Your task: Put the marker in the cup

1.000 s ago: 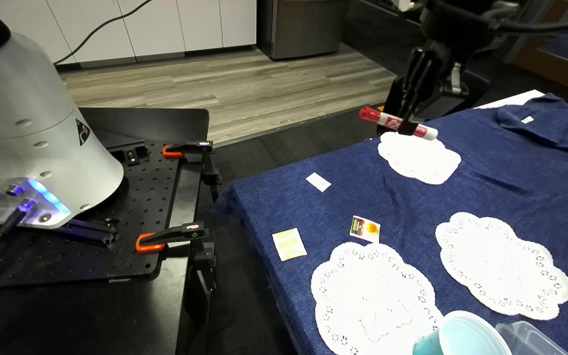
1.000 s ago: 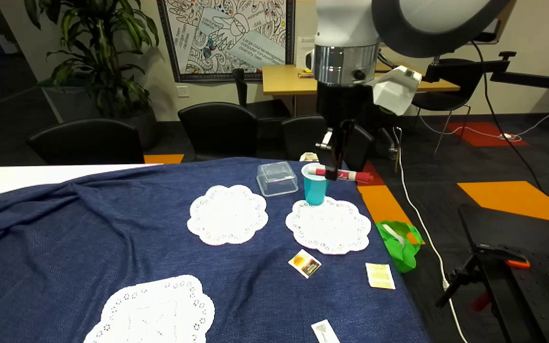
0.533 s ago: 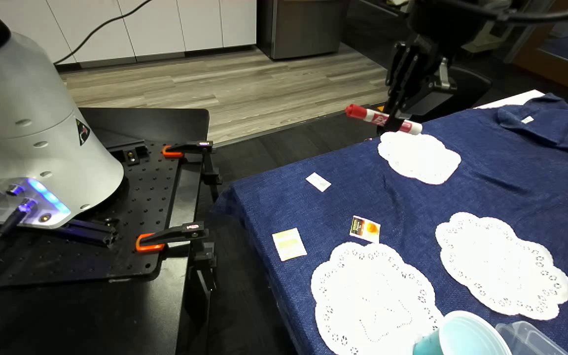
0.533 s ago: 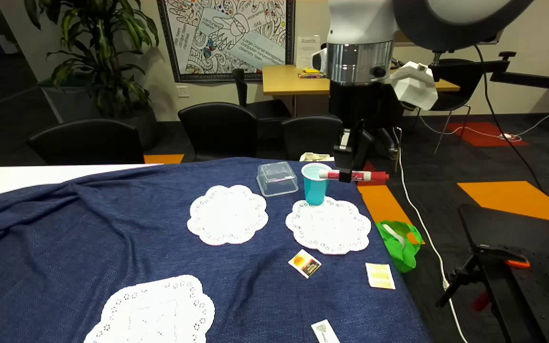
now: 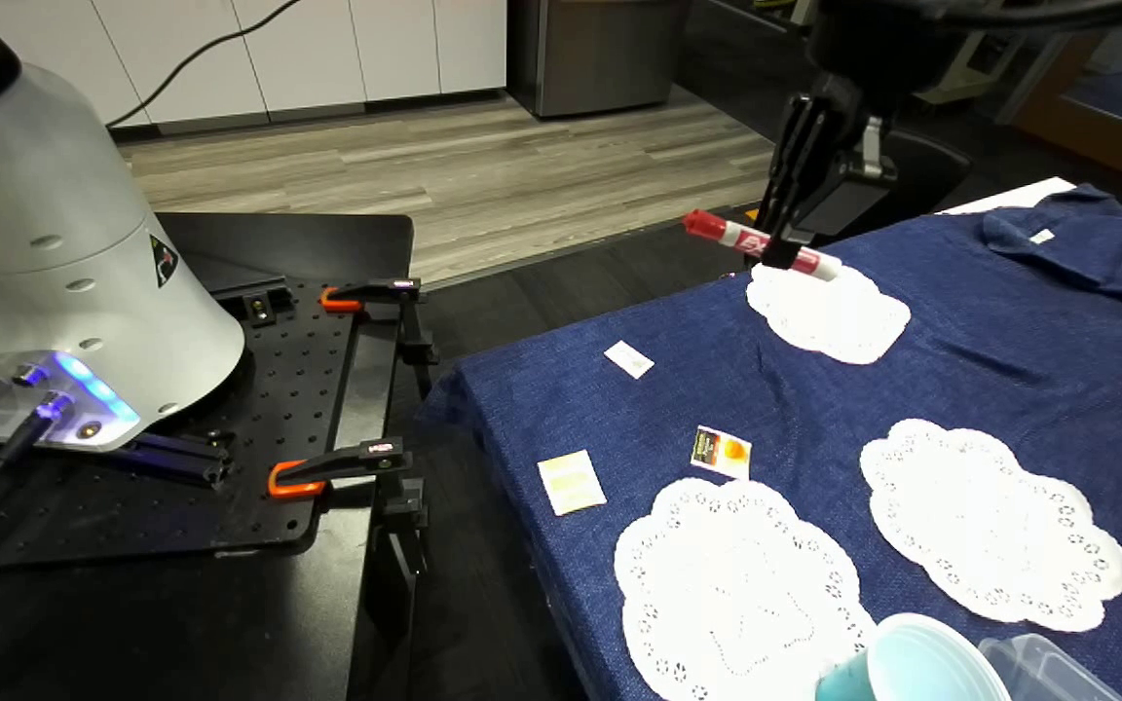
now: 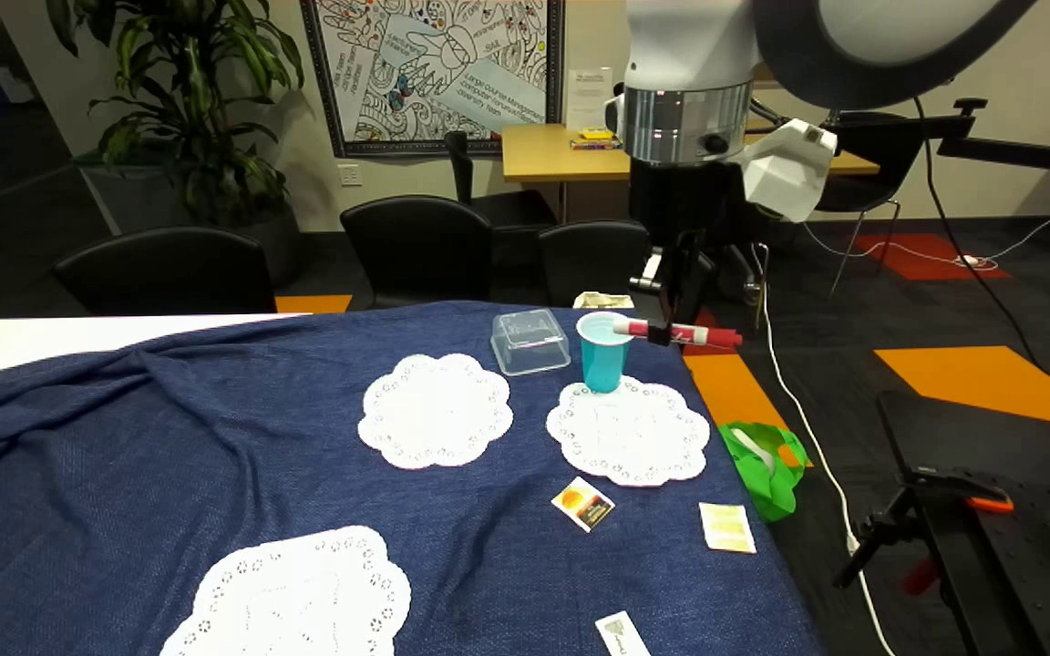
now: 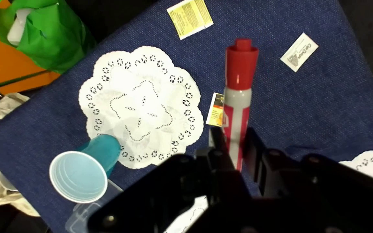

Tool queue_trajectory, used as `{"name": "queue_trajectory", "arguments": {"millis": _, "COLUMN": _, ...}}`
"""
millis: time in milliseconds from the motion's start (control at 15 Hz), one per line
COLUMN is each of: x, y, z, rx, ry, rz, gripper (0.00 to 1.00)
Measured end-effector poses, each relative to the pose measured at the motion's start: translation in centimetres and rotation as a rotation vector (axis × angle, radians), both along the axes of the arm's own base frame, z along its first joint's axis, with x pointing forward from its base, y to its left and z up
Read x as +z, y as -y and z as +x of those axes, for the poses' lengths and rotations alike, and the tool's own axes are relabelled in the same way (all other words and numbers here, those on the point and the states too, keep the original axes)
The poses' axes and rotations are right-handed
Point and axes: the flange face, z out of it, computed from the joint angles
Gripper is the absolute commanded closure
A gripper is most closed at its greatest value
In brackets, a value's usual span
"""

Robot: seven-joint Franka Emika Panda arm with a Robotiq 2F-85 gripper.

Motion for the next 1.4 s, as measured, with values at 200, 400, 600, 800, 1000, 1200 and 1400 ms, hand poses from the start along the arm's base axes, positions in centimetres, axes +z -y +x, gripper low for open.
{"name": "queue_trajectory", "arguments": {"millis": 200, "x": 0.0, "y": 0.2, "z": 0.0, "rx": -0.150, "ry": 0.016, "rz": -0.088, "gripper": 0.95}}
{"name": "queue_trajectory", "arguments": {"millis": 400, "x": 0.0, "y": 0.3, "z": 0.0, "rx": -0.298, "ry": 0.048, "rz": -0.176, "gripper": 0.95}}
{"name": "queue_trajectory", "arguments": {"millis": 600, "x": -0.1, "y": 0.3, "z": 0.1, "rx": -0.449, "ry": 0.092, "rz": -0.253, "gripper": 0.95}}
{"name": "queue_trajectory", "arguments": {"millis": 800, "x": -0.6, "y": 0.2, "z": 0.3, "rx": -0.606, "ry": 0.143, "rz": -0.311, "gripper": 0.95}}
{"name": "queue_trajectory", "arguments": {"millis": 1000, "x": -1.1, "y": 0.2, "z": 0.7, "rx": -0.754, "ry": 0.205, "rz": -0.367, "gripper": 0.95}}
{"name": "queue_trajectory", "arguments": {"millis": 1200, "x": -1.7, "y": 0.5, "z": 1.3, "rx": -0.878, "ry": 0.272, "rz": -0.454, "gripper": 0.95}}
{"name": "queue_trajectory", "arguments": {"millis": 1400, "x": -2.0, "y": 1.1, "z": 1.9, "rx": -0.991, "ry": 0.326, "rz": -0.564, "gripper": 0.95}}
